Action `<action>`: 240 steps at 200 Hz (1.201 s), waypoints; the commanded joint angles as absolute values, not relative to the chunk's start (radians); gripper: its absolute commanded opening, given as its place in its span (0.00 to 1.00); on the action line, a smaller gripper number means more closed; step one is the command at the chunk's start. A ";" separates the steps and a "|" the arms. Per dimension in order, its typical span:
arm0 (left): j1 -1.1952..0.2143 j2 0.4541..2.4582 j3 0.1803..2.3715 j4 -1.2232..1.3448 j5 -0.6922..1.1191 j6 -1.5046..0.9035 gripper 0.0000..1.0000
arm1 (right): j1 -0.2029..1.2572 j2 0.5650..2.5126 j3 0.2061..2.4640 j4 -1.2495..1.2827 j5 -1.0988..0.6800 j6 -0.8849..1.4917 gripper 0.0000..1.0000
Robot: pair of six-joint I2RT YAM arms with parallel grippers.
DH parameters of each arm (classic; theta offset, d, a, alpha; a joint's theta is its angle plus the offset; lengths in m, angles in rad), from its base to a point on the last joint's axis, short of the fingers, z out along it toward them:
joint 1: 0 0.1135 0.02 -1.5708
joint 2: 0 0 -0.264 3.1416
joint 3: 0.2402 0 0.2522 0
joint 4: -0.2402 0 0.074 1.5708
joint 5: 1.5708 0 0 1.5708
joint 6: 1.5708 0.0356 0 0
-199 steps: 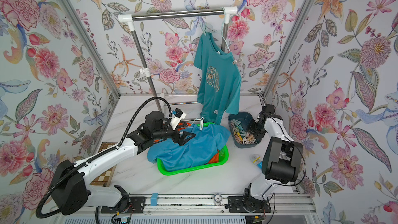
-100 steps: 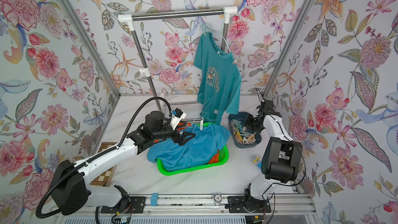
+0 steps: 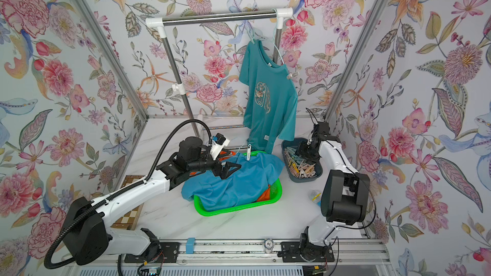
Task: Use clothespins to secure the t-shirt on both sides of the hanger
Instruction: Place the clothespin in the storage box, then pick up the clothespin from the storage box.
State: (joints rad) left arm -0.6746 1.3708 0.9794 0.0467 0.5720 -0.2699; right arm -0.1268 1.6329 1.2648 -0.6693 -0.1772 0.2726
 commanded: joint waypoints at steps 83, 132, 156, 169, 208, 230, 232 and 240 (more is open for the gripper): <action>-0.677 1.420 0.971 0.067 0.587 -0.230 1.00 | -0.184 1.622 1.156 -0.702 0.018 0.292 0.40; -0.675 1.435 0.968 0.071 0.592 -0.230 1.00 | -0.173 1.724 1.166 -0.640 0.057 0.334 0.41; -0.675 1.445 0.973 0.066 0.595 -0.230 1.00 | -0.158 1.761 1.184 -0.609 0.088 0.339 0.40; -0.673 1.449 0.974 0.066 0.597 -0.230 1.00 | -0.152 1.785 1.203 -0.595 0.104 0.337 0.39; -0.672 1.463 0.977 0.062 0.593 -0.234 1.00 | -0.142 1.859 1.260 -0.572 0.125 0.334 0.35; -0.672 1.471 0.980 0.060 0.588 -0.235 1.00 | -0.137 1.892 1.283 -0.561 0.110 0.335 0.32; -0.672 1.471 0.980 0.060 0.589 -0.235 1.00 | -0.137 1.894 1.285 -0.560 0.111 0.335 0.32; -0.672 1.476 0.983 0.058 0.589 -0.235 1.00 | -0.134 1.902 1.291 -0.560 0.113 0.335 0.31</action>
State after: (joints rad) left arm -0.6743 1.4536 0.9794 0.0471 0.5724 -0.2466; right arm -0.1440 1.8736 1.2556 -0.5751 0.0956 0.3267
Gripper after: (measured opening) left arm 0.997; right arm 0.319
